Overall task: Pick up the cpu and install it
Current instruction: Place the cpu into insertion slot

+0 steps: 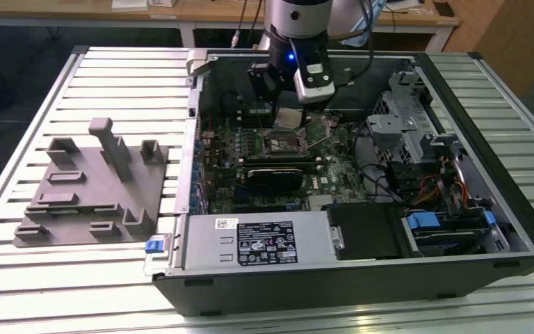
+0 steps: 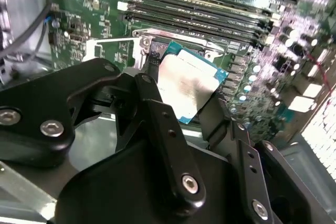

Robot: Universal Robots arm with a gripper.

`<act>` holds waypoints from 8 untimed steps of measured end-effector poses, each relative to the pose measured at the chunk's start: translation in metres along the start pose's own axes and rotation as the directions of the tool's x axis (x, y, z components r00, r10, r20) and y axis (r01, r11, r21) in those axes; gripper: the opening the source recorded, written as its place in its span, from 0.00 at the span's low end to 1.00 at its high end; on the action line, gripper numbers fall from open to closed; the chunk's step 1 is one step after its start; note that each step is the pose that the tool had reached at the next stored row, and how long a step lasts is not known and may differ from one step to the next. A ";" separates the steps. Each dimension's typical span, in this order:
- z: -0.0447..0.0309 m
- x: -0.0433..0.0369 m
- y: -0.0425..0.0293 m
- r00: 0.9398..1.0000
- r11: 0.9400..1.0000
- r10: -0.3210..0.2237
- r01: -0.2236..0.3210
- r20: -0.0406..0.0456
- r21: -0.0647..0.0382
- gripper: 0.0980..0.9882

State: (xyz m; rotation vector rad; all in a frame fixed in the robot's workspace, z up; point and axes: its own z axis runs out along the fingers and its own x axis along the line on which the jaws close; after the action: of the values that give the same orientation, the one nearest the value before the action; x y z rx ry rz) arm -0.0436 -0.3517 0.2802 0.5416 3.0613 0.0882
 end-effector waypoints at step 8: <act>0.0003 0.0000 0.0000 0.990 0.990 0.144 -0.144 0.009 0.002 0.50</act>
State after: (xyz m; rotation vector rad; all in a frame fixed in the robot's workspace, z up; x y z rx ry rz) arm -0.0436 -0.3517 0.2799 0.7611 3.0103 0.0842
